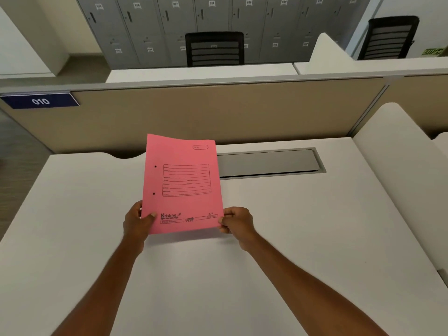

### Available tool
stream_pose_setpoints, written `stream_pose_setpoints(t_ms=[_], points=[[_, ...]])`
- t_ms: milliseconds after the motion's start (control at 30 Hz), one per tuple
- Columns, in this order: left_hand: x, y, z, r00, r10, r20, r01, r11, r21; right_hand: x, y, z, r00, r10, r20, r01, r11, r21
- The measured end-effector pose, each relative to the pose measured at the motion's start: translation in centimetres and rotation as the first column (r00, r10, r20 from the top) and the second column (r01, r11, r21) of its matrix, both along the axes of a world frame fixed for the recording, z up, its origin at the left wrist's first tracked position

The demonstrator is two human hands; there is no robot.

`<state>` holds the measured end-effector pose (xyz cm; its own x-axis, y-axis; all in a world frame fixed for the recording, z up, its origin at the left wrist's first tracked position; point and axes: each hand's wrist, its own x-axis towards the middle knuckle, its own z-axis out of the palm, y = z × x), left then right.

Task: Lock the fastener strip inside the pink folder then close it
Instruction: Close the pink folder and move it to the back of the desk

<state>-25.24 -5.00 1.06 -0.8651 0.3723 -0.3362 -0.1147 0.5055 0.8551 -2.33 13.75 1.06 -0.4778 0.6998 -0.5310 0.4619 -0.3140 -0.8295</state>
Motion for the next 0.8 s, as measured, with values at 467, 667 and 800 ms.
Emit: stream_pose_setpoints(t_ms=[467,667,800], points=[[-4.8,3.5,-3.5,0.996,0.000,-0.084,-0.015,0.982,-0.186,-6.4,1.0,-3.5,0.992,-0.050,0.112,0.041,0.996,0.079],[-5.2,4.0,-3.8,0.990,0.048,-0.131,-0.077,0.970,-0.229,-7.7,2.1,-4.0,0.995,-0.081,0.064,0.076,0.994,0.073],[-5.6,4.1,-3.6,0.984,0.017,-0.176,-0.069,0.954,-0.291,-8.4,2.2,-4.3,0.994,-0.075,0.077,0.068,0.994,0.088]])
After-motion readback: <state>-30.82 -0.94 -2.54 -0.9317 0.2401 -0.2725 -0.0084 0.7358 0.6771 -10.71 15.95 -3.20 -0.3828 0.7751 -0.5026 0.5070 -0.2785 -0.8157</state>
